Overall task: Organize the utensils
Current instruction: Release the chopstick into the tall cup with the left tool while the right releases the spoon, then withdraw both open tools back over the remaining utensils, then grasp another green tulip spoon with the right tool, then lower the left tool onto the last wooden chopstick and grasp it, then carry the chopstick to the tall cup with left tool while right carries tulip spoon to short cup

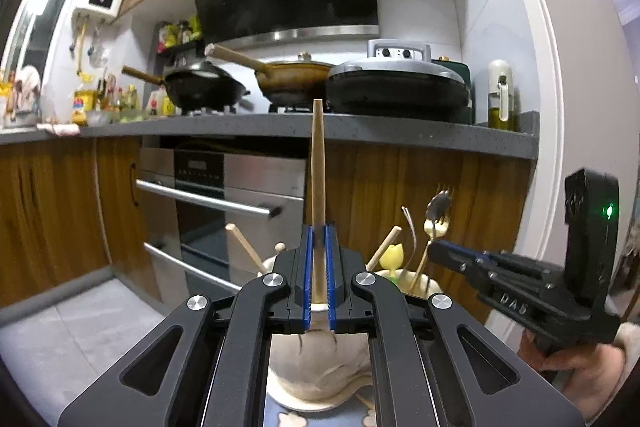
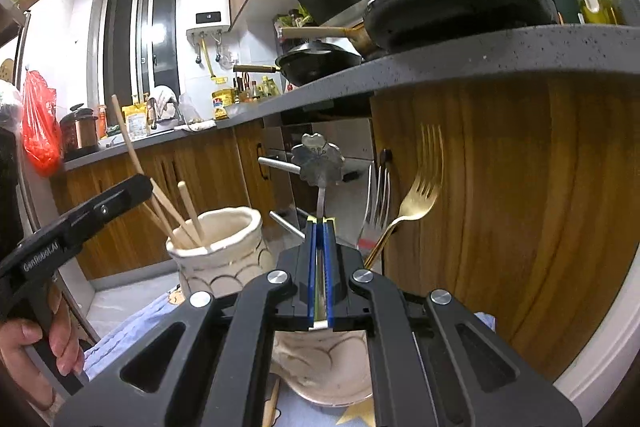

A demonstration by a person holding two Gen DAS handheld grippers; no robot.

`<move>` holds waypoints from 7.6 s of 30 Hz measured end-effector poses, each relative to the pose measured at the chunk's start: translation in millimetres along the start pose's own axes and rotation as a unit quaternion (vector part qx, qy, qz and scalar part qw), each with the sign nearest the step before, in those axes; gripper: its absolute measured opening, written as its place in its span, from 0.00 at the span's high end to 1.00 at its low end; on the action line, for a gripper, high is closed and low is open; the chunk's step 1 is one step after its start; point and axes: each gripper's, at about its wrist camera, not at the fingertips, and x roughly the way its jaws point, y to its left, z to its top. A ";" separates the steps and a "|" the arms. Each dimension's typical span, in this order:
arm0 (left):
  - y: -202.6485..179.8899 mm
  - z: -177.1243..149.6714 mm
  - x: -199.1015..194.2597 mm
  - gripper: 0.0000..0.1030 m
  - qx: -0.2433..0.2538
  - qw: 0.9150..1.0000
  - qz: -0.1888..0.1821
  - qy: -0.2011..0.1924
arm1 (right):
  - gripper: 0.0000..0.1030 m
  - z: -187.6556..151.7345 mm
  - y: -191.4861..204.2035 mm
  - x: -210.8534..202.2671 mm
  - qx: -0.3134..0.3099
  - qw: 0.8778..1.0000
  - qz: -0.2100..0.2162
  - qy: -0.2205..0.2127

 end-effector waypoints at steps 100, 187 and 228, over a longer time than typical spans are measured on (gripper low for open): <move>38.9 -71.2 -34.5 0.05 -0.029 0.992 0.071 0.099 | 0.91 -99.4 69.2 -21.0 -0.037 0.960 -0.027 0.278; -68.7 -124.5 10.8 0.84 0.059 0.911 0.018 0.407 | 0.91 -73.0 -14.6 -76.8 0.018 0.985 -0.019 0.168; -5.7 42.1 54.5 0.95 -0.028 0.997 0.000 -0.075 | 0.91 35.9 -20.5 42.9 0.067 0.993 0.093 -0.031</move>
